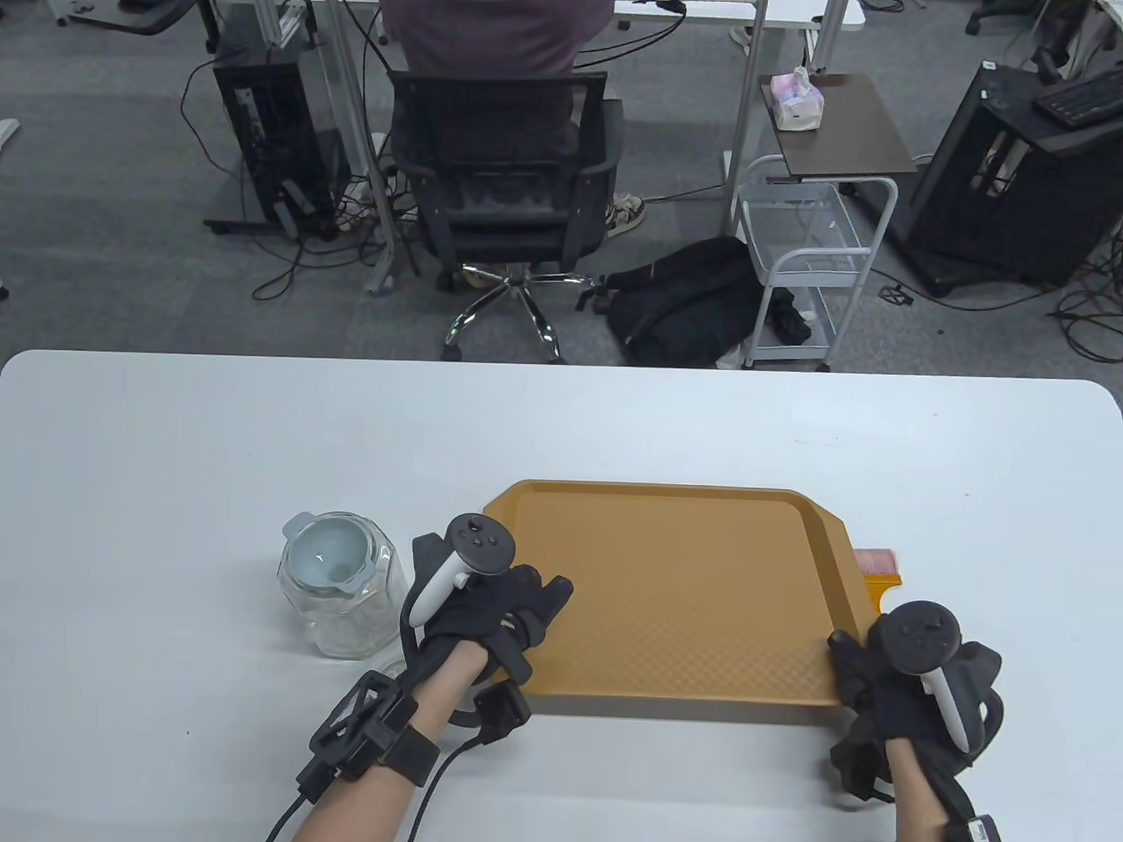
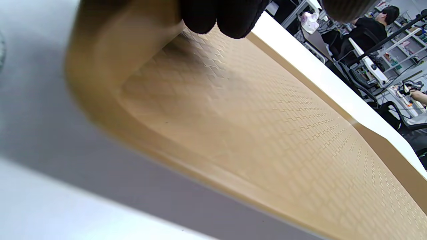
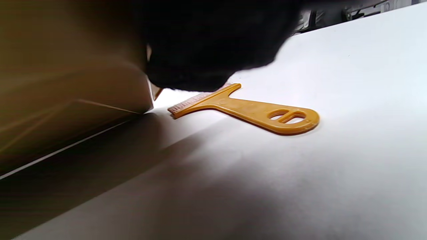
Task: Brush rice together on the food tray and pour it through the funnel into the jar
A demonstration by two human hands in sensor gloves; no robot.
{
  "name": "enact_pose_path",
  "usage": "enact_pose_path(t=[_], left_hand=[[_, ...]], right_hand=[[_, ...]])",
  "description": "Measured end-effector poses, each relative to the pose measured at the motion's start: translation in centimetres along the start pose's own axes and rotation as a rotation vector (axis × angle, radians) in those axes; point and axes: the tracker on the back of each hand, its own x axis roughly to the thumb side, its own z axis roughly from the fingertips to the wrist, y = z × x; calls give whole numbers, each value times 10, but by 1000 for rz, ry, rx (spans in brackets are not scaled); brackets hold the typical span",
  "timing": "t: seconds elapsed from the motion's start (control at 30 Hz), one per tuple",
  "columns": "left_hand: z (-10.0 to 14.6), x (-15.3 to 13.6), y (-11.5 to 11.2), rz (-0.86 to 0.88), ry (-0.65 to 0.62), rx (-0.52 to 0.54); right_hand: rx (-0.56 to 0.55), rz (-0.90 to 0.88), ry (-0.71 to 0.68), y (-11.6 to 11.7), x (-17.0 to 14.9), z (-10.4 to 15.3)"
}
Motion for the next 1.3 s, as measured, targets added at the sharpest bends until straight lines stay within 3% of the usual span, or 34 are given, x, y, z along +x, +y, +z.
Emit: enact_pose_path(t=[0.23, 0.77, 1.3], left_hand=[[-7, 1, -5, -47, 30, -44], [-12, -9, -7, -40, 66, -133], [-9, -13, -7, -87, 95, -104]], right_hand=[[-35, 137, -11, 10, 4, 7], [3, 213, 5, 15, 5, 11], [36, 249, -30, 22, 13, 14]])
